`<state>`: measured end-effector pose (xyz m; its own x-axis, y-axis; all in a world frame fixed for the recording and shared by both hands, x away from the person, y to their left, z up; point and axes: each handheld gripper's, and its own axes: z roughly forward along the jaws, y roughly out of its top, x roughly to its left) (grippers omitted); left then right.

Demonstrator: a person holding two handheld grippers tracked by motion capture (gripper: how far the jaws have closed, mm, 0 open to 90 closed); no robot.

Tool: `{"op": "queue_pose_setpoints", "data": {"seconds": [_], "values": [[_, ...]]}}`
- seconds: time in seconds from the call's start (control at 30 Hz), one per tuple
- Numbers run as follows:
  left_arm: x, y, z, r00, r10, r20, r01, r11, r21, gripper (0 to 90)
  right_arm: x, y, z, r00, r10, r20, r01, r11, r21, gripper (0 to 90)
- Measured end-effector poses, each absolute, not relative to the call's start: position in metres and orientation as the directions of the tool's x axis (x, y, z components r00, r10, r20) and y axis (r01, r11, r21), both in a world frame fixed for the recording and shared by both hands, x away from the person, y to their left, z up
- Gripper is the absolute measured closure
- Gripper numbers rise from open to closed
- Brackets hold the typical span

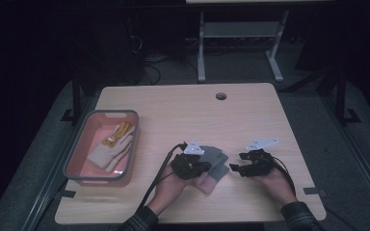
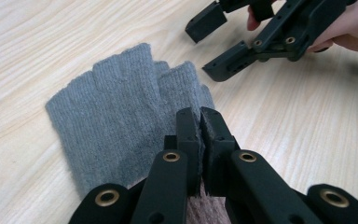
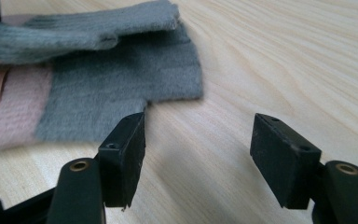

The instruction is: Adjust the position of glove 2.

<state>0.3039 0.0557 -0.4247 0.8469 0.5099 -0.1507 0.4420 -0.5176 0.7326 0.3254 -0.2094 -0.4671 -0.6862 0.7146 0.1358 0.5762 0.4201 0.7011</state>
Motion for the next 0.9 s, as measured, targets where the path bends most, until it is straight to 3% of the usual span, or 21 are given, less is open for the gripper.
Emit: {"op": "queue_pose_setpoints", "data": {"seconds": [0.37,0.6,0.8,0.9], "values": [[0.299,0.043,-0.416,0.859,0.486,-0.162,0.431,-0.514,0.742,86.9,0.323,-0.200,-0.471,-0.727,0.673,0.136,0.561,0.468,0.682,37.9],[0.298,0.030,-0.434,0.863,0.470,-0.185,0.451,-0.550,0.703,85.7,0.323,-0.199,-0.471,-0.729,0.671,0.131,0.557,0.472,0.683,37.4],[0.298,0.031,-0.435,0.862,0.473,-0.182,0.445,-0.534,0.719,68.2,0.323,-0.208,-0.467,-0.710,0.697,0.102,0.550,0.458,0.698,33.2],[0.304,0.038,-0.432,0.845,0.502,-0.184,0.462,-0.515,0.722,51.6,0.326,-0.218,-0.466,-0.679,0.727,0.097,0.561,0.429,0.708,28.4]]}}
